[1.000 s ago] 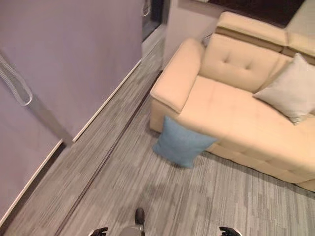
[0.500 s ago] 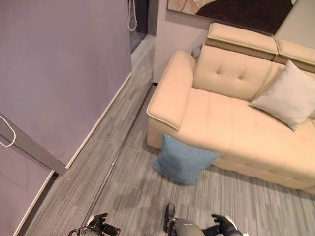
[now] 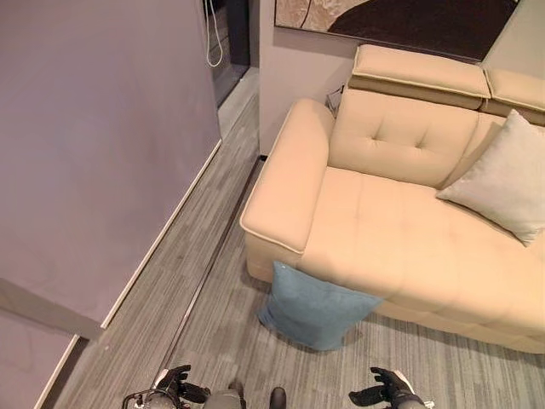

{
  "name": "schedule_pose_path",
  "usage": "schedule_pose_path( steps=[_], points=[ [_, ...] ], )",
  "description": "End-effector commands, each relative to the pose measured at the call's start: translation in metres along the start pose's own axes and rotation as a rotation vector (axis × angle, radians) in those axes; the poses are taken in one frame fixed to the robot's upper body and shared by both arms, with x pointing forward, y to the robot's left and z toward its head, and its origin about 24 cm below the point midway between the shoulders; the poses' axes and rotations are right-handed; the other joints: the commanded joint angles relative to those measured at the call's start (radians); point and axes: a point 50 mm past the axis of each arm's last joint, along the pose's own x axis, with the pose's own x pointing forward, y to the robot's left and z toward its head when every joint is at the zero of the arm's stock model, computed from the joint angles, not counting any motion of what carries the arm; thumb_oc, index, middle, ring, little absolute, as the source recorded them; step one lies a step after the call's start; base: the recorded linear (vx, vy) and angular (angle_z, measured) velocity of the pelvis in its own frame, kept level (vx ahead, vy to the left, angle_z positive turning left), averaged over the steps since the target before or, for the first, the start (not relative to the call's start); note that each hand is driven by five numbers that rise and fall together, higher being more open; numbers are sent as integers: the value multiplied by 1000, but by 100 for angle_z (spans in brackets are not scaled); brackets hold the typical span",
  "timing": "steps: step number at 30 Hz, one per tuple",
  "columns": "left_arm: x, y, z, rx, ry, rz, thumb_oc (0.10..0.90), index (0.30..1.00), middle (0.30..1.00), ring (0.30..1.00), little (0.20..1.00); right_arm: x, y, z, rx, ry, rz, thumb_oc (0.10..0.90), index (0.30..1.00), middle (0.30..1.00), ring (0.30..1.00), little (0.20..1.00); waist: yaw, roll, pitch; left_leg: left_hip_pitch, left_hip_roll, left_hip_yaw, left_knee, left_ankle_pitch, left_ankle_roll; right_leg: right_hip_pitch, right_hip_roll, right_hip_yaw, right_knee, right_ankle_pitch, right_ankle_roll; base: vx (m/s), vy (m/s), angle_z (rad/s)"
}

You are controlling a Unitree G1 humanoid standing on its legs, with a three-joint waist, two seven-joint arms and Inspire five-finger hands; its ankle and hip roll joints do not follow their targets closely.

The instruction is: Pick up all the scattered cushions and arrange them neatly on the sofa.

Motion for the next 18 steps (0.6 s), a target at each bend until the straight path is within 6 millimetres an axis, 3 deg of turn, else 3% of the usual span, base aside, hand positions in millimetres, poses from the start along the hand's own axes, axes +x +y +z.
schedule_pose_path(
  steps=[1,5,8,10,11,14,16,17,18],
  points=[
    [-2,-3,-9,18,16,-3,800,900,900,900,900,0,-21,-4,6,-5,-77,800,900,900,900,900,33,4,-28,14,-38,-29,60,24,42,-6,-36,-3,68,-109,142,157,75,-39],
    [-4,-1,-21,10,57,0,800,900,900,900,900,0,-18,-4,-4,-9,-65,800,900,900,900,900,40,9,-47,67,-36,-32,19,18,66,1,-46,14,112,-136,154,161,98,-63],
    [-3,5,-20,0,49,21,800,900,900,900,900,1,-16,8,-18,-48,-57,800,900,900,900,900,49,14,-38,88,-25,0,12,4,90,-59,-65,10,241,-148,177,54,104,-46],
    [-2,9,-14,4,26,33,800,900,900,900,900,2,-17,15,-25,-71,-63,800,900,900,900,900,52,16,-33,94,-17,15,14,-3,99,-95,-76,4,296,-146,191,10,52,-94],
    [0,14,3,2,-42,50,800,900,900,900,900,3,-20,28,-18,-114,-75,800,900,900,900,900,47,23,-17,98,-8,25,21,-14,113,-159,-90,-8,389,-132,211,0,45,-88],
    [1,18,19,-26,-109,62,800,900,900,900,900,3,-23,37,7,-149,-91,800,900,900,900,900,44,32,-7,99,-2,37,26,-29,121,-197,-121,-38,428,-125,217,-3,7,-35],
    [1,19,29,-60,-155,73,800,900,900,900,900,3,-27,44,23,-175,-111,800,900,900,900,900,55,43,2,96,15,52,33,-42,117,-196,-198,-118,376,-123,204,-11,-136,-36],
    [1,22,40,-82,-192,86,800,900,900,900,900,3,-29,57,33,-213,-126,800,900,900,900,900,62,52,12,97,43,71,32,-55,108,-213,-271,-186,313,-91,201,4,-145,-46],
    [1,21,40,-83,-192,86,800,900,900,900,900,3,-29,57,33,-213,-126,800,900,900,900,900,62,53,15,101,44,71,35,-59,108,-209,-270,-187,314,-93,201,51,-148,-67]
  ],
)
